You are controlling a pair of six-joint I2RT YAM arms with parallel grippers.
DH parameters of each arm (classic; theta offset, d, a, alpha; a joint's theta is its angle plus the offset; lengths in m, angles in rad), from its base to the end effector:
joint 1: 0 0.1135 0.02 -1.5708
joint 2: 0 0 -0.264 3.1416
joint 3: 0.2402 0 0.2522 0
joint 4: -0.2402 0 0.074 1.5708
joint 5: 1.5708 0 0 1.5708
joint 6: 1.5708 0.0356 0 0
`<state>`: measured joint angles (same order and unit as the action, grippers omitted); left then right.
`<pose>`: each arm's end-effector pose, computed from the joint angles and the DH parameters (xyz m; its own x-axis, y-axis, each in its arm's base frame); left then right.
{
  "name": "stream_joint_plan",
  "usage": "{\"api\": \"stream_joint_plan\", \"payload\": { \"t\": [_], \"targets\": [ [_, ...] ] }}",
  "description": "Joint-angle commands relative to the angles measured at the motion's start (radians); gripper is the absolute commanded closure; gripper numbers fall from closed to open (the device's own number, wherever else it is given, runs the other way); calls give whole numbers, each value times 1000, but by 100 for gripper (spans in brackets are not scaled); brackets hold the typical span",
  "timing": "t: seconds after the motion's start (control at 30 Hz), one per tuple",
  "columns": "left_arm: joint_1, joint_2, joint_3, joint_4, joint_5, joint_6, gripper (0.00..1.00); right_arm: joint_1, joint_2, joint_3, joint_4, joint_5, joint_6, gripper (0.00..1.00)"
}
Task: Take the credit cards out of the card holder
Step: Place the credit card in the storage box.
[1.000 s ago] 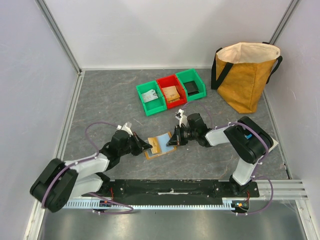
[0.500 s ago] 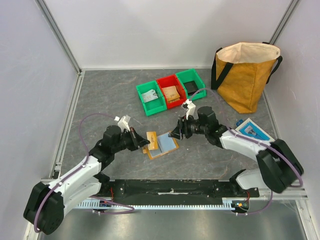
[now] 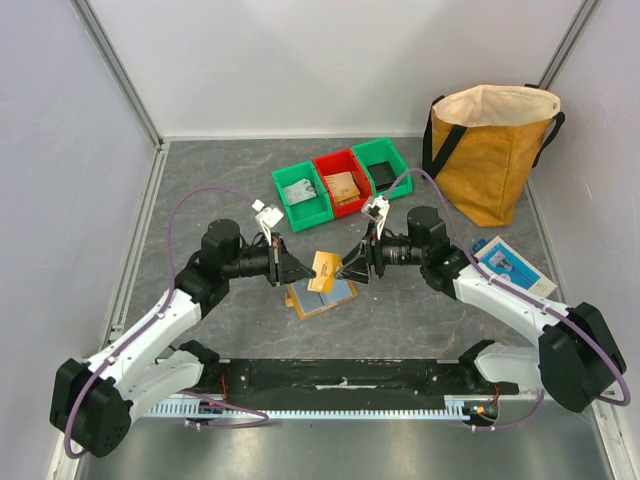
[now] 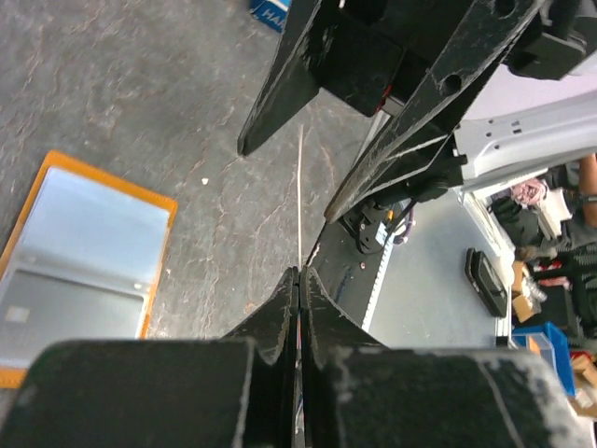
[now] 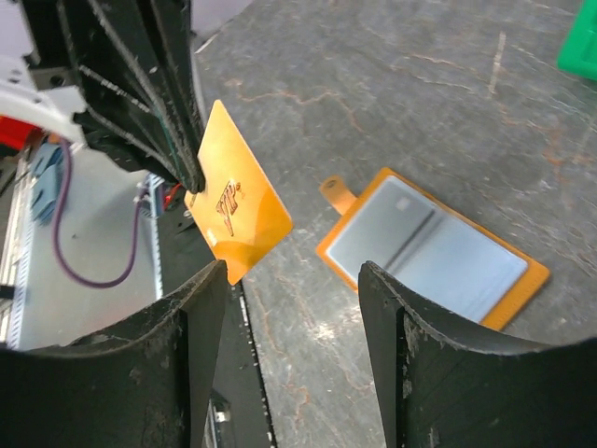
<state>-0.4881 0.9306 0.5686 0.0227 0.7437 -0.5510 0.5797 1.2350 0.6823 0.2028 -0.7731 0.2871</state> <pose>0.1716 -0.1184 0.2612 -0.7263 -0.0506 -0.6855 0.6206 0.3805 -0.6857 0.2093 0.1667 0.2511 -0.5415 -0.1123 -0.8332 -0.8212 0.2828 0.4956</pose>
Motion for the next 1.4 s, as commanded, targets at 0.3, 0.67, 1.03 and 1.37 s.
{"api": "stream_joint_plan", "payload": {
  "t": [0.3, 0.67, 1.03, 1.37],
  "targets": [
    [3, 123, 234, -299, 270, 327, 98, 0, -32, 60, 101, -193, 23, 50],
    [6, 171, 315, -421, 215, 448, 91, -3, 0, 77, 87, -220, 32, 100],
    [42, -25, 221, -385, -467, 365, 23, -141, 129, 204, -22, 82, 112, 100],
    [49, -196, 178, -376, -808, 336, 23, -297, 472, 558, -137, 417, 113, 100]
  ]
}}
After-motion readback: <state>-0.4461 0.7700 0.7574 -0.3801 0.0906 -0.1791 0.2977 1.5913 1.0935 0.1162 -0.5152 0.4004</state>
